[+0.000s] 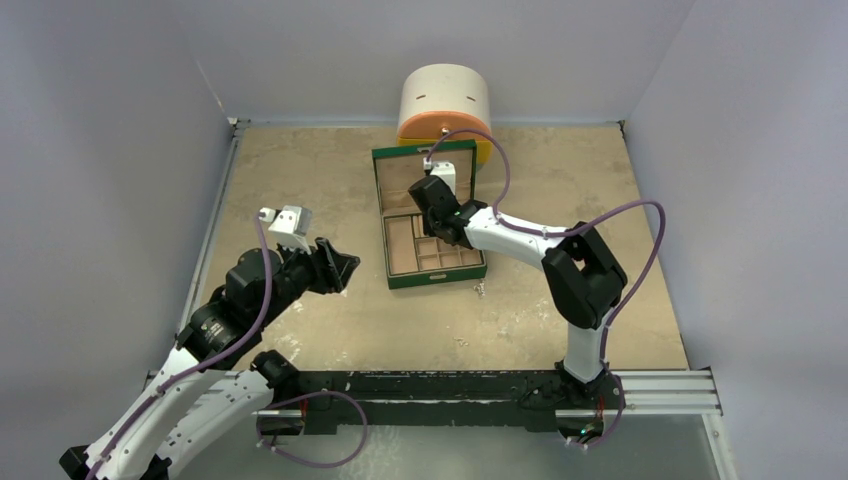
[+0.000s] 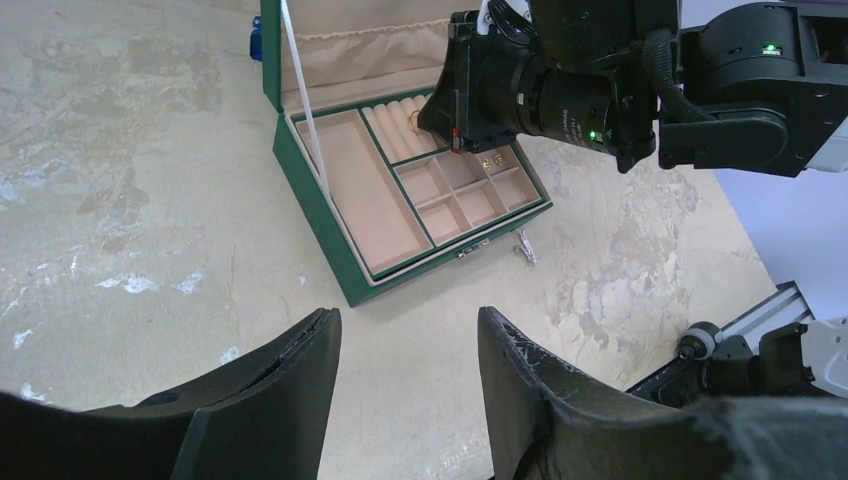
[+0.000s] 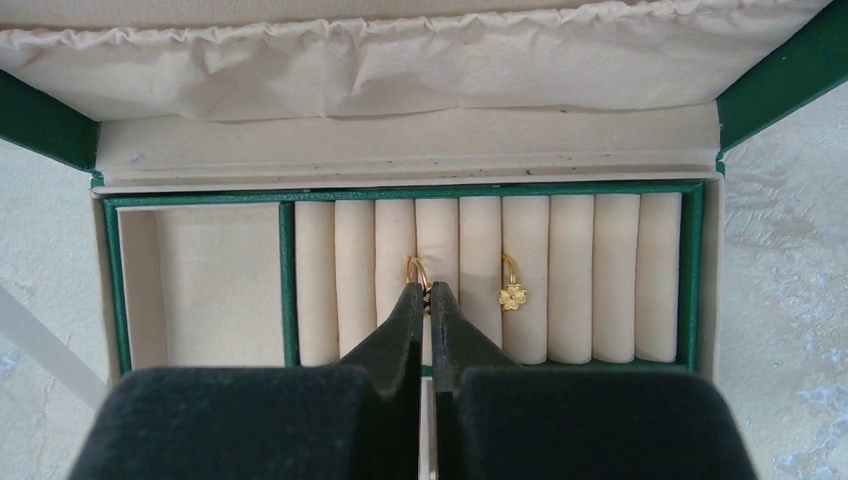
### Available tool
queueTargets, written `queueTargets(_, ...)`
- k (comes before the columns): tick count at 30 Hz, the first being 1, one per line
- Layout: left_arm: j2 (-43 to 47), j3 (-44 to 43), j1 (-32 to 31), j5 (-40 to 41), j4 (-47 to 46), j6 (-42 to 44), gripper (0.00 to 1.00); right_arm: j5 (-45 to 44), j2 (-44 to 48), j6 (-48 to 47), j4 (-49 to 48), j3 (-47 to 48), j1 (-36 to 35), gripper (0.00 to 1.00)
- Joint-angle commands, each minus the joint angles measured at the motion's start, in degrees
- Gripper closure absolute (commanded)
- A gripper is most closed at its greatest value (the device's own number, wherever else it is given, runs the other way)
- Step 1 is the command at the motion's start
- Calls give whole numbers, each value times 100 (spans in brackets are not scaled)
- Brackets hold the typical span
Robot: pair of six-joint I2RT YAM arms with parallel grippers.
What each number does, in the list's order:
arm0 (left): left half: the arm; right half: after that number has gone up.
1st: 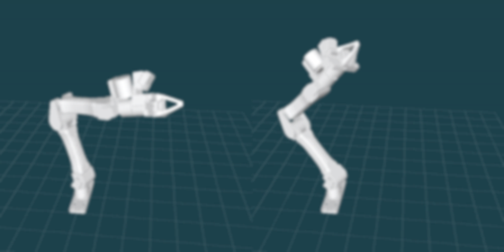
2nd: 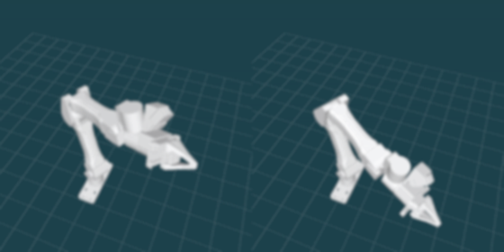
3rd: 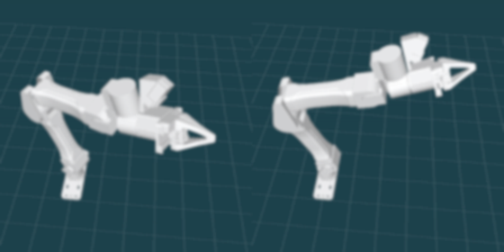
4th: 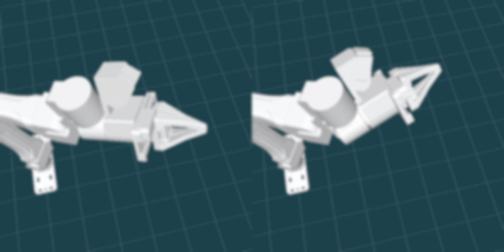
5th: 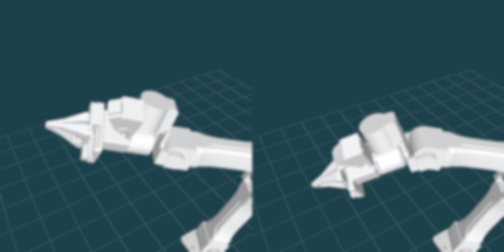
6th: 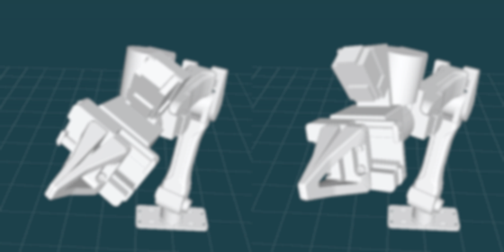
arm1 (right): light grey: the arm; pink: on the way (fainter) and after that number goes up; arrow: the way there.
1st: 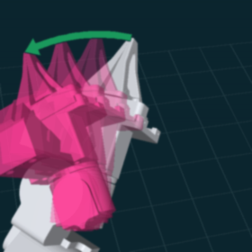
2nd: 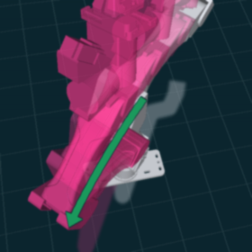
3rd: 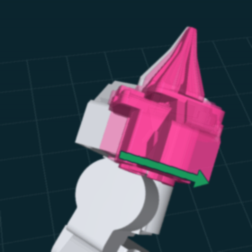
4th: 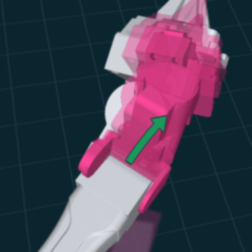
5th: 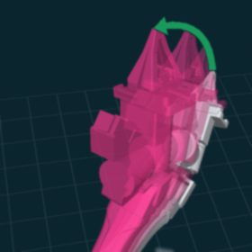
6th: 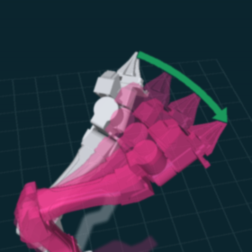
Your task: Organize the mixed jewelry
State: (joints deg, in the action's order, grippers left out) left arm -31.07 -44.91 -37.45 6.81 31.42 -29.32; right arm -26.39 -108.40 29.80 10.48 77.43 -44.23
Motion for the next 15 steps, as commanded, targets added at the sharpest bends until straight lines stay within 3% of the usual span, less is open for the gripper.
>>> queueTargets(1, -13, -144, 53, -8, -162, 93, 48, -213, 319, 75, 59, -44, 1, 100)
queueTargets(15, -4, -150, 64, -4, -162, 93, 48, -356, 144, 117, 121, 15, -1, 100)
